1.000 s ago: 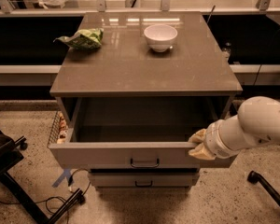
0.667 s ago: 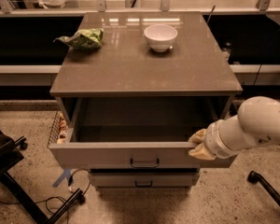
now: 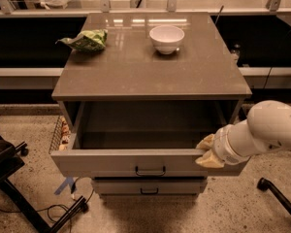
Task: Open top drawer
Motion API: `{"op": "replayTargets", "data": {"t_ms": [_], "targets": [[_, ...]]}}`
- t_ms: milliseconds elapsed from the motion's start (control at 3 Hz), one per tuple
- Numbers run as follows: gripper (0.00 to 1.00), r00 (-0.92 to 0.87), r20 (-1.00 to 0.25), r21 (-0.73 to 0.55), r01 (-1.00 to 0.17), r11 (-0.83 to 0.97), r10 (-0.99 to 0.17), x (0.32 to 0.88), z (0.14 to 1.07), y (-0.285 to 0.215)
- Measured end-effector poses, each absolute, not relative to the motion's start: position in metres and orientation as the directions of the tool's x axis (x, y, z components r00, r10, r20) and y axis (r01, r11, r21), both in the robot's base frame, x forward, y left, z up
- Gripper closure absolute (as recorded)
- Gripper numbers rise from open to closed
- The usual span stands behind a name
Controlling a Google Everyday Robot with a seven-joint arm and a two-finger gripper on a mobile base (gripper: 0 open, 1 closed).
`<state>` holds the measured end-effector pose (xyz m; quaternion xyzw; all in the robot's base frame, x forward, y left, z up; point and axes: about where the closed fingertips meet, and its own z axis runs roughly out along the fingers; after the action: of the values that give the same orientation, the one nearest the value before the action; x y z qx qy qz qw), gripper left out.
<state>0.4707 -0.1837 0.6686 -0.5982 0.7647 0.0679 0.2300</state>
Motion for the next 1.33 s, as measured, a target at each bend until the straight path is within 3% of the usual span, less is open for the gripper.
{"op": "replayTargets", "data": {"t_ms": [333, 1000, 1333], "targets": [[0.01, -0.178, -0.433, -0.172, -0.946, 0.274, -0.884, 0.471, 0.669, -0.183], [0.02, -0.163, -0.366, -0.190, -0.951, 0.245, -0.916, 0.481, 0.706, -0.189], [0.24, -0.147, -0.286, -0.217, -0.953, 0.213, -0.947, 0.497, 0.747, -0.194]]}}
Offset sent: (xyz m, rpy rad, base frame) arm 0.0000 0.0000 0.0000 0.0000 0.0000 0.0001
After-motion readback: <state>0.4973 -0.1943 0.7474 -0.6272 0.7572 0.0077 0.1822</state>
